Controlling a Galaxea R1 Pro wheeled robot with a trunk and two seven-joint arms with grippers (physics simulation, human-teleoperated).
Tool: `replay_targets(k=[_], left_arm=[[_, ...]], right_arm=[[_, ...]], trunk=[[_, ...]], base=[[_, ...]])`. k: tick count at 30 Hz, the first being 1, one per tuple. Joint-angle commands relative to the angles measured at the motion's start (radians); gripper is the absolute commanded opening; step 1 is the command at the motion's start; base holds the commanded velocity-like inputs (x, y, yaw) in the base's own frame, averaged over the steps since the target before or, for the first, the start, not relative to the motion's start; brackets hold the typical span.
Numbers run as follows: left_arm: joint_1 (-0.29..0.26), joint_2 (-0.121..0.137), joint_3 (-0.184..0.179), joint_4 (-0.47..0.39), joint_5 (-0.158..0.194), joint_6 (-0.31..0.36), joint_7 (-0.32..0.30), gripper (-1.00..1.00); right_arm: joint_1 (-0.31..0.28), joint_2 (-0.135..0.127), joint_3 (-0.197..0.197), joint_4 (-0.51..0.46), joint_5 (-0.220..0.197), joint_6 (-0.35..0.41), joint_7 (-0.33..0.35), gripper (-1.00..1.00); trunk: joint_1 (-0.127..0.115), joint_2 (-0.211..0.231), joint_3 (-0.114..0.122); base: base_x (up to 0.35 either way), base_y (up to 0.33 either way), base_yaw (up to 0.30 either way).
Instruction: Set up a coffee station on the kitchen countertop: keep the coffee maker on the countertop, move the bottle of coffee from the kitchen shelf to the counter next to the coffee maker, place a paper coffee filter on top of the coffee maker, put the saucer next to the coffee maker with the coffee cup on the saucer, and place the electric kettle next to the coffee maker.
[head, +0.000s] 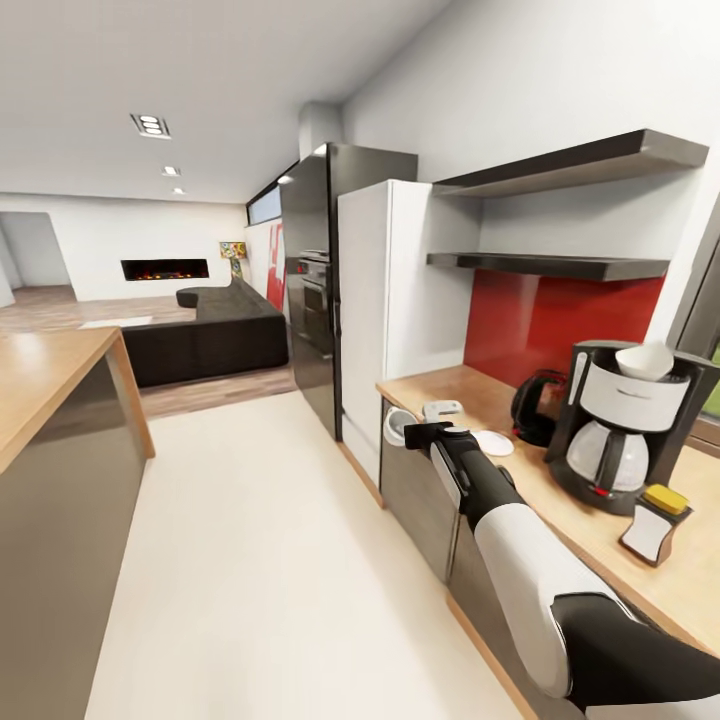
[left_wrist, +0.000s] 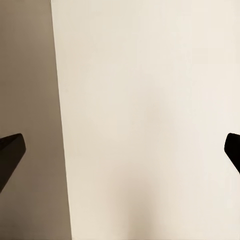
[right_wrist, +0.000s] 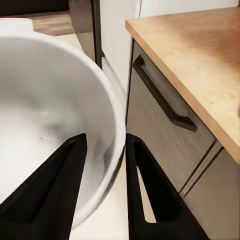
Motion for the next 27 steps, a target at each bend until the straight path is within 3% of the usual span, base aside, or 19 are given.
replay_targets(k=[1,13,27], left_arm=[[0.001,0.0,-0.002,-0.001,0.008,-0.001,0.0,1.0],[0.001,0.0,-0.002,-0.001,0.008,-0.001,0.0,1.0],[0.001,0.0,-0.002,-0.001,0.008,-0.001,0.0,1.0]], right_arm=[[0.0,0.001,-0.003,-0.001,0.008,0.005,0.004,-1.0],[0.0,0.001,-0.003,-0.003,0.008,0.006,0.003,-1.0],[0.0,0.001,-0.002,-0.009,0.007,0.007,0.005,-1.0]], trunk=[[0.001,0.0,0.0],[0.001,0.0,0.0],[0.001,0.0,0.0]], base=[[0.335,0.0,0.0],[0.335,0.02,0.0],[0.316,0.181,0.0]])
